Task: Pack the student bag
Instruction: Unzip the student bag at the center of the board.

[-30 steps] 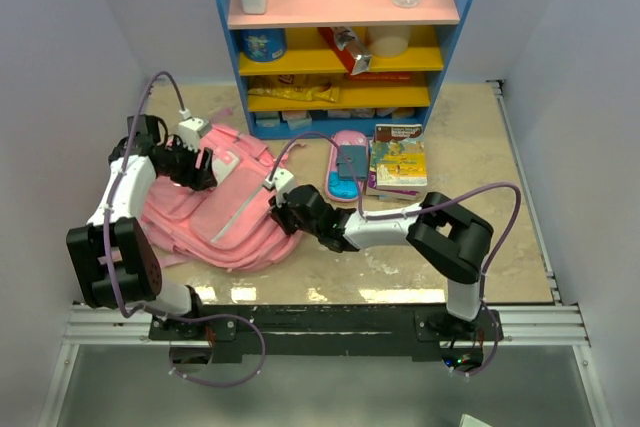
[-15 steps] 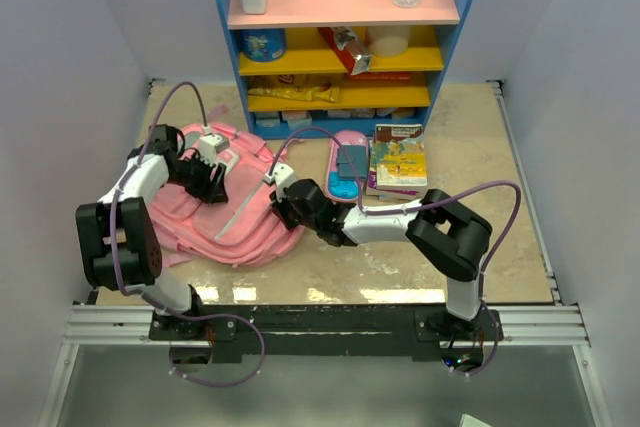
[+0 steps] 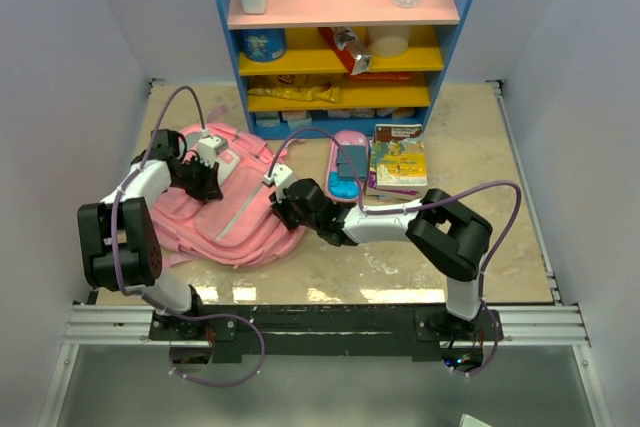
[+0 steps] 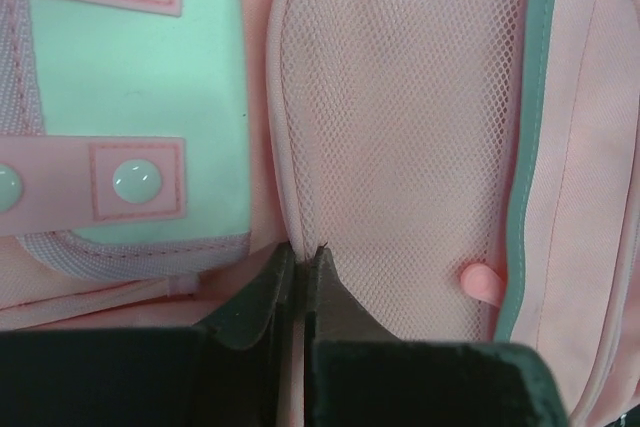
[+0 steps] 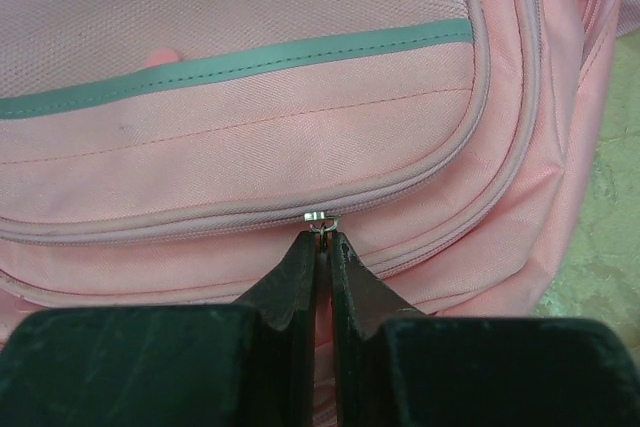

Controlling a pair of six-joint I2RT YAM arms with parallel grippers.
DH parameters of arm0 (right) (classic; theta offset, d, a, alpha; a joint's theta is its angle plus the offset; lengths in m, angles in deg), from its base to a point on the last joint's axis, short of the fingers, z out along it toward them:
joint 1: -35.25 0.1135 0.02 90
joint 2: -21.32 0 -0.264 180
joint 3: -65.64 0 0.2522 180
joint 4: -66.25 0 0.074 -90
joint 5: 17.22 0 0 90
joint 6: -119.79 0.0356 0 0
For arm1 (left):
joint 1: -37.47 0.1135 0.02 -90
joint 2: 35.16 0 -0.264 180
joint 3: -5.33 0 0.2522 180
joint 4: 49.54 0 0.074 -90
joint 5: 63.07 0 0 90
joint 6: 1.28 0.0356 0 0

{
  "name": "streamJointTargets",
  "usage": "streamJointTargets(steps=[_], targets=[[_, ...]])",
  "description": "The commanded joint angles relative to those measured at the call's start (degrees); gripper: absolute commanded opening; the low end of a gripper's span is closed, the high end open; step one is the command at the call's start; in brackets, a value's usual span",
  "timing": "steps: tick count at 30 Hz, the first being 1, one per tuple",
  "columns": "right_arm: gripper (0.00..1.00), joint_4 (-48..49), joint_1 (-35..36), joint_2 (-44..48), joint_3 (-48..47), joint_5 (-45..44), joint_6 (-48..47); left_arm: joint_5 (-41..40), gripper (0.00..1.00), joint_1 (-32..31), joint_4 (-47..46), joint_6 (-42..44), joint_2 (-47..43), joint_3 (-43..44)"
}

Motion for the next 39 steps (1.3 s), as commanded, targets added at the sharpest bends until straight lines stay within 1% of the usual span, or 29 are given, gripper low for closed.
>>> streamJointTargets(steps=[1, 5, 10, 14, 17, 18, 22, 28, 35, 39], targets=[[0.0, 0.12, 1.22, 3.06, 0.63, 1.28, -1.42, 0.82, 0.0, 0.12, -3.94, -6.76, -2.14, -0.86], [0.0, -0.06, 3.77, 4.47, 2.13, -0.57, -2.04, 1.7, 0.0, 0.21, -8.15, -15.27, -2.41, -0.07], [0.0, 0.38, 7.54, 6.4, 4.32, -2.68, -0.81, 0.38, 0.0, 0.39, -10.53, -21.88, -0.66, 1.78], [0.0, 1.26, 9.66, 7.37, 5.47, -3.21, 0.86, -1.55, 0.0, 0.48, -14.48, -27.59, -0.91, 0.29], [0.0, 1.7, 11.85, 6.76, 5.12, -2.68, 2.09, -1.9, 0.0, 0.48, -16.42, -29.27, -1.01, -0.85], [0.0, 1.79, 12.38, 6.49, 4.77, -2.68, 2.79, -1.99, 0.0, 0.48, -16.86, -31.36, -1.09, -1.12], [0.0, 2.49, 15.71, 4.65, 3.8, -1.54, 4.38, -3.13, 0.0, 0.48, -19.23, -33.14, -2.49, -2.53], [0.0, 3.54, 18.88, 1.57, 1.78, 0.04, 5.96, -4.45, 0.0, 0.39, -21.08, -35.25, -3.81, -4.46], [0.0, 2.76, 20.73, -1.59, -5.06, 3.38, 5.79, -5.33, 0.0, 0.39, -21.96, -36.48, -4.96, -5.69], [0.0, 2.23, 21.09, -3.7, -8.94, 4.17, 5.44, -4.19, 0.0, 0.39, -22.14, -36.4, -4.96, -5.96]])
